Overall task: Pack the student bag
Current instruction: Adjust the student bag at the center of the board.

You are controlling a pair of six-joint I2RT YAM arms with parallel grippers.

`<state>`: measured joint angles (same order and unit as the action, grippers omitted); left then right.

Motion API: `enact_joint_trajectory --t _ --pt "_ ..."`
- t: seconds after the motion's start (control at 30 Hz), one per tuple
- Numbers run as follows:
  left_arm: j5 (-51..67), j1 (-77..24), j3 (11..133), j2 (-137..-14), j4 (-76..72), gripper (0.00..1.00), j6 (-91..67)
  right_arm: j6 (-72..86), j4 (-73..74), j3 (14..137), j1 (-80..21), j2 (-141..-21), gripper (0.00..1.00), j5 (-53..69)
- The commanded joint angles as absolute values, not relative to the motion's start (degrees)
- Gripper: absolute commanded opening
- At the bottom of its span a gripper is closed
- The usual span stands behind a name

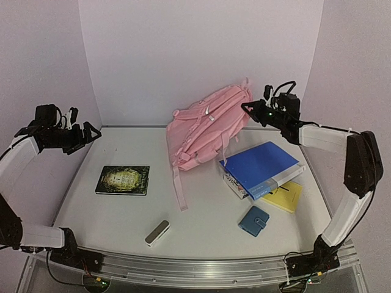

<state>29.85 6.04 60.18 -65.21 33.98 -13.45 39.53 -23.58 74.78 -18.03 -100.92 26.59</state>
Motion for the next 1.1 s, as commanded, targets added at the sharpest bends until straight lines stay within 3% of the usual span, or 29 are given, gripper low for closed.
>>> enact_joint_trajectory --t 0.0,0.33,0.67,1.07 --pt "30.2 6.0 60.1 -64.1 32.5 1.0 -12.7 27.2 -20.3 83.2 -20.7 -93.4 0.0 21.4" --pt "31.4 6.1 59.6 -64.0 31.8 1.0 -12.5 3.6 -1.3 95.8 -23.8 -89.6 0.0 9.2" --pt "31.8 6.0 59.2 -64.1 31.1 1.0 -12.2 -9.5 6.5 107.9 -24.1 -88.8 0.0 1.9" --pt "31.9 6.0 58.8 -64.8 30.8 1.0 -12.0 -13.4 7.4 98.4 -35.2 -87.6 0.0 2.0"
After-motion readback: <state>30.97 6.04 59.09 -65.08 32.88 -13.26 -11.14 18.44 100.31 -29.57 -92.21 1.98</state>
